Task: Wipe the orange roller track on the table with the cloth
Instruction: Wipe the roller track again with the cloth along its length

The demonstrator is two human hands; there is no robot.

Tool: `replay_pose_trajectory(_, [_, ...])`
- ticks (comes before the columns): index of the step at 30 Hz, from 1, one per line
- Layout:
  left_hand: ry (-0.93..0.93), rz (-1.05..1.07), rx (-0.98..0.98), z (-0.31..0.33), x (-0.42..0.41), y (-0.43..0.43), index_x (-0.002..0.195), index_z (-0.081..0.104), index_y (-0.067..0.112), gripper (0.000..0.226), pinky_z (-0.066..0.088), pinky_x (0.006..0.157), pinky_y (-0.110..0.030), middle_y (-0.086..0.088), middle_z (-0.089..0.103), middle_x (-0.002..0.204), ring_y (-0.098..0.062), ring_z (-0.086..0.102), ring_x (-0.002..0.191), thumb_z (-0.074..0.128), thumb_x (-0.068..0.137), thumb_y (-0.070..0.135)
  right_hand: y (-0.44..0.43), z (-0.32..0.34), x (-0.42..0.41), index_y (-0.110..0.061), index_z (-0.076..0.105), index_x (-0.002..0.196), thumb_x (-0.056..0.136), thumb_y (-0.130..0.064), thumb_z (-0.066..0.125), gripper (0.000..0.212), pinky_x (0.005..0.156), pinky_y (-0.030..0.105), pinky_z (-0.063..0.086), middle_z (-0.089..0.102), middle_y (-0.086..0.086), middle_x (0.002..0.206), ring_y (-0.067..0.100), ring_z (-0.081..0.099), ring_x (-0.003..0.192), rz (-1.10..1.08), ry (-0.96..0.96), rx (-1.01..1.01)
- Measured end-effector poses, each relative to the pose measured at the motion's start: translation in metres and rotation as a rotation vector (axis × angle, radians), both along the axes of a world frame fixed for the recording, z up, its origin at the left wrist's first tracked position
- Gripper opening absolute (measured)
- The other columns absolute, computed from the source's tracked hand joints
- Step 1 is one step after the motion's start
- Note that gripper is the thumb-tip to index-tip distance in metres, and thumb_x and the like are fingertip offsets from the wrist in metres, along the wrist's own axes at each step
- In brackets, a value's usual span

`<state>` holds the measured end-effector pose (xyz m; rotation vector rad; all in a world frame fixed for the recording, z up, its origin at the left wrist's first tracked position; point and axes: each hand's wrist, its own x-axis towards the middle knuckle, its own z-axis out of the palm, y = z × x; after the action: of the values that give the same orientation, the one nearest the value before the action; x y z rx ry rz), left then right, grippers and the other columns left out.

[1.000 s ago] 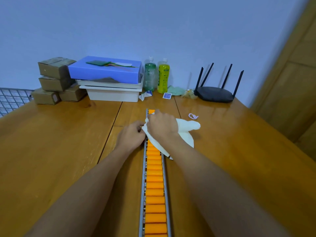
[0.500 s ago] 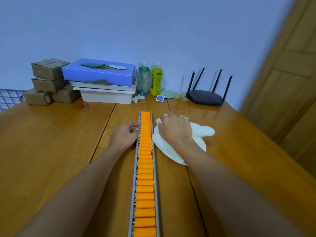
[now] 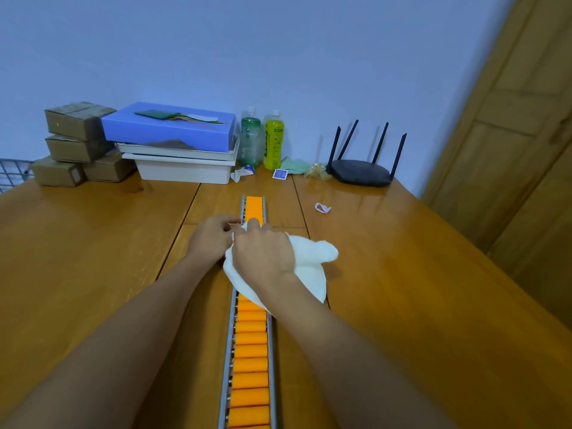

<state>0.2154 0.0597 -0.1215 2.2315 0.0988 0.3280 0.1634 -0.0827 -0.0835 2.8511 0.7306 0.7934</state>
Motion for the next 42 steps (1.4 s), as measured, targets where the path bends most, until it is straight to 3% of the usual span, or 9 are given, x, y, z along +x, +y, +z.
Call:
replay_pose_trajectory(8, [-0.042,0.0,-0.014,0.001,-0.001,-0.005,0.129,0.07,0.019,0.032,0.058,0.09,-0.046,-0.006,0.076,0.117,-0.027,0.07,0.106,0.058,0.101,0.029,-0.015,0.001,-0.002,-0.014,0.063,0.116,0.097,-0.013,0.048,0.024,0.06,0.035,0.034,0.059,0.009,0.11,0.028,0.06,0.094,-0.051,0.037,0.011])
replay_pose_trajectory(11, [-0.048,0.0,0.024,0.001,-0.003,-0.006,0.13,0.069,0.021,0.032,0.056,0.093,-0.043,-0.003,0.074,0.121,-0.019,0.067,0.111,0.057,0.102,0.031,-0.034,-0.001,-0.001,-0.013,0.062,0.118,0.098,-0.013,0.046,0.025,0.061,0.035,0.036,0.059,0.01,0.109,0.029,0.06,0.094,-0.063,0.057,0.026])
replay_pose_trajectory(14, [-0.057,-0.004,0.042,0.002,-0.007,-0.007,0.131,0.069,0.022,0.032,0.052,0.085,-0.033,0.001,0.073,0.12,-0.015,0.065,0.109,0.056,0.103,0.031,-0.05,-0.002,-0.002,-0.013,0.062,0.119,0.1,-0.017,0.046,0.025,0.062,0.035,0.036,0.059,0.009,0.11,0.029,0.06,0.094,-0.06,0.085,0.046])
replay_pose_trajectory(20, [-0.083,0.082,-0.03,0.01,-0.037,-0.014,0.115,0.073,0.022,0.022,0.06,0.077,-0.042,0.003,0.073,0.089,-0.016,0.07,0.083,0.063,0.098,0.032,-0.074,0.006,-0.008,-0.016,0.066,0.112,0.101,-0.021,0.047,0.023,0.062,0.033,0.036,0.06,0.006,0.108,0.026,0.063,0.089,-0.085,0.123,0.082])
replay_pose_trajectory(24, [-0.07,0.069,0.041,0.01,-0.068,-0.024,0.107,0.074,0.023,0.014,0.052,0.064,-0.029,0.003,0.071,0.084,-0.013,0.066,0.077,0.065,0.097,0.026,-0.073,0.027,-0.023,-0.02,0.067,0.115,0.102,-0.031,0.046,0.027,0.061,0.032,0.035,0.062,0.005,0.11,0.027,0.065,0.091,-0.093,0.072,0.18])
replay_pose_trajectory(27, [0.002,0.052,0.026,0.016,-0.089,-0.03,0.105,0.073,0.023,0.014,0.045,0.059,-0.028,0.001,0.071,0.082,-0.014,0.064,0.073,0.063,0.096,0.027,-0.055,0.039,-0.044,-0.02,0.066,0.117,0.102,-0.033,0.046,0.028,0.063,0.033,0.036,0.061,0.006,0.109,0.029,0.064,0.093,-0.054,0.049,0.203])
replay_pose_trajectory(31, [0.072,0.031,0.061,0.027,-0.11,-0.031,0.085,0.072,0.018,0.016,0.041,0.059,-0.028,-0.004,0.07,0.08,-0.019,0.061,0.074,0.06,0.095,0.016,-0.025,0.03,-0.073,-0.018,0.067,0.116,0.101,-0.028,0.049,0.025,0.064,0.034,0.036,0.06,0.006,0.108,0.029,0.064,0.094,0.012,0.093,0.117])
replay_pose_trajectory(35, [0.177,0.0,0.045,0.032,-0.137,-0.027,0.108,0.074,0.014,0.029,0.041,0.056,-0.025,-0.002,0.066,0.078,-0.014,0.058,0.071,0.05,0.095,0.004,-0.021,0.01,-0.087,-0.017,0.068,0.115,0.102,-0.026,0.052,0.023,0.063,0.034,0.037,0.06,0.006,0.111,0.028,0.063,0.094,0.033,0.077,0.022])
replay_pose_trajectory(42, [0.156,-0.037,0.005,0.027,-0.163,-0.031,0.123,0.069,0.012,0.029,0.044,0.057,-0.017,0.002,0.065,0.069,-0.009,0.057,0.064,0.065,0.096,0.018,-0.04,0.006,-0.1,-0.018,0.064,0.118,0.102,-0.024,0.049,0.023,0.063,0.034,0.037,0.059,0.007,0.112,0.028,0.063,0.095,0.015,0.046,0.048])
